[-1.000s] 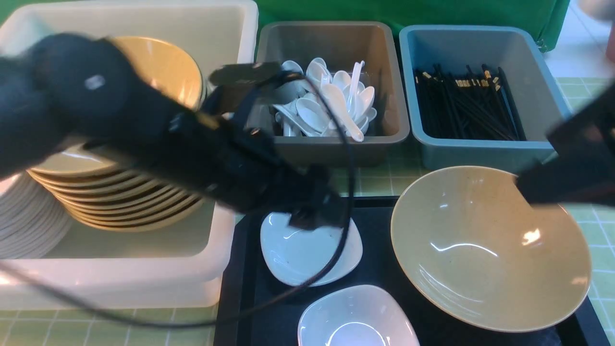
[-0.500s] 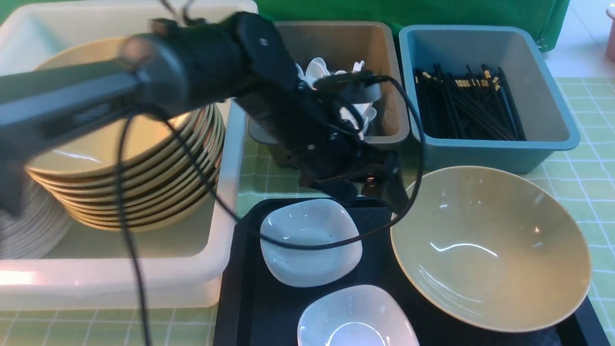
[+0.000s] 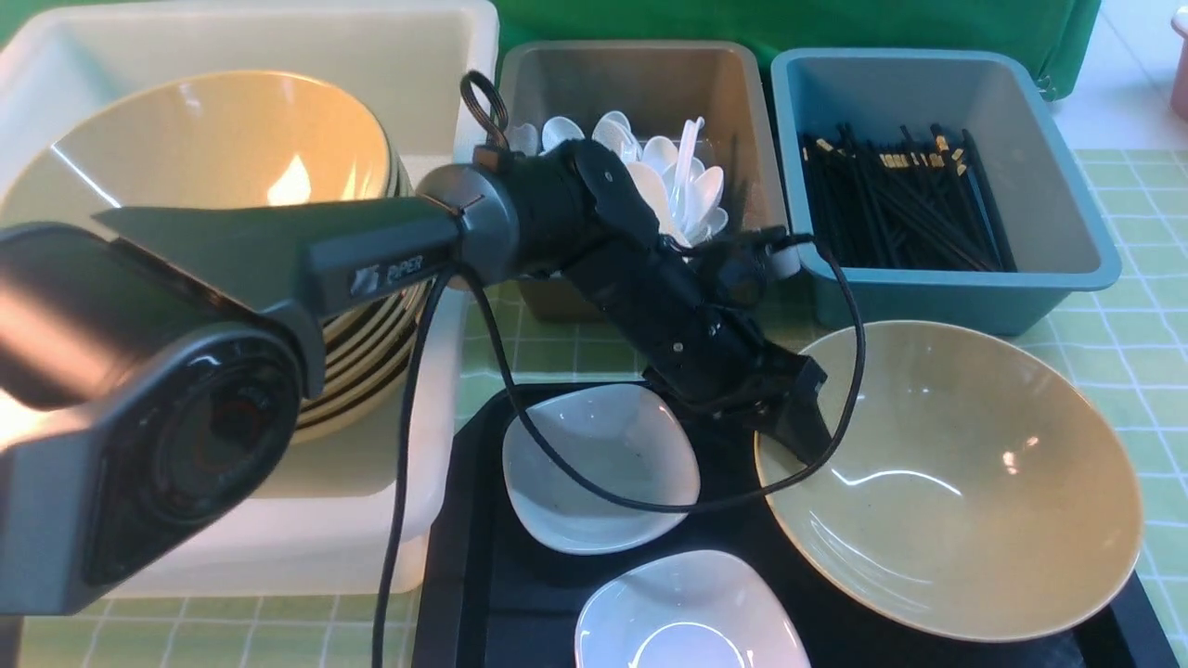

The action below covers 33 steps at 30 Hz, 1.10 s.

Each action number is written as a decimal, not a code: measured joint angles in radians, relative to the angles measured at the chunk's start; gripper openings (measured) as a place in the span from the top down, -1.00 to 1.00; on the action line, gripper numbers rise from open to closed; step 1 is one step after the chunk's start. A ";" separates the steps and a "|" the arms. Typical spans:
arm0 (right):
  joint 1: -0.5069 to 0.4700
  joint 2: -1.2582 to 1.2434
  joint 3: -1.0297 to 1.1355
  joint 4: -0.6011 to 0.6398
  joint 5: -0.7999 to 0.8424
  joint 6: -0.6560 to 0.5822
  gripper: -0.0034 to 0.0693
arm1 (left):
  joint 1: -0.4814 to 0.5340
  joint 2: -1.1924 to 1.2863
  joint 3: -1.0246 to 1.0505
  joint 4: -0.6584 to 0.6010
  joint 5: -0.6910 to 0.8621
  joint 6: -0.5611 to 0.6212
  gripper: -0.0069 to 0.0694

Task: On green table put chopsticks spoon bowls plates into blue grey white boxes.
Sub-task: 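Grasp the large bowl on the tray by its rim, then place the tan bowl onto the bowl stack in the left bin with the left gripper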

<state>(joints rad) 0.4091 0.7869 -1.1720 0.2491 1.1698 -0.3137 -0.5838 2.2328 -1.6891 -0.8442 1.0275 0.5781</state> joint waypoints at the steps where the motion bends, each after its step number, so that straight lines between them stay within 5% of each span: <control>1: 0.000 0.000 0.005 0.000 0.000 0.000 0.84 | -0.001 -0.001 -0.001 -0.004 0.002 0.001 0.37; 5: 0.000 0.000 0.011 0.000 0.000 0.000 0.84 | -0.001 -0.014 -0.001 -0.005 -0.001 0.002 0.76; 17: 0.000 0.000 0.013 0.111 -0.006 -0.101 0.84 | 0.088 -0.310 0.000 0.052 0.037 -0.051 0.78; 25: 0.000 0.003 0.014 0.160 -0.132 -0.190 0.82 | 0.448 -0.606 0.000 0.206 0.202 -0.283 0.78; 27: 0.000 0.017 0.014 0.220 -0.185 -0.251 0.81 | 0.628 -0.701 0.000 0.300 0.220 -0.311 0.78; 33: 0.000 0.092 0.014 0.440 -0.258 -0.423 0.80 | 0.909 -0.837 0.047 0.389 0.226 -0.363 0.78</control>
<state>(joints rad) 0.4091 0.8788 -1.1580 0.6890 0.9119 -0.7364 0.3254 1.3956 -1.6420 -0.4549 1.2531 0.2152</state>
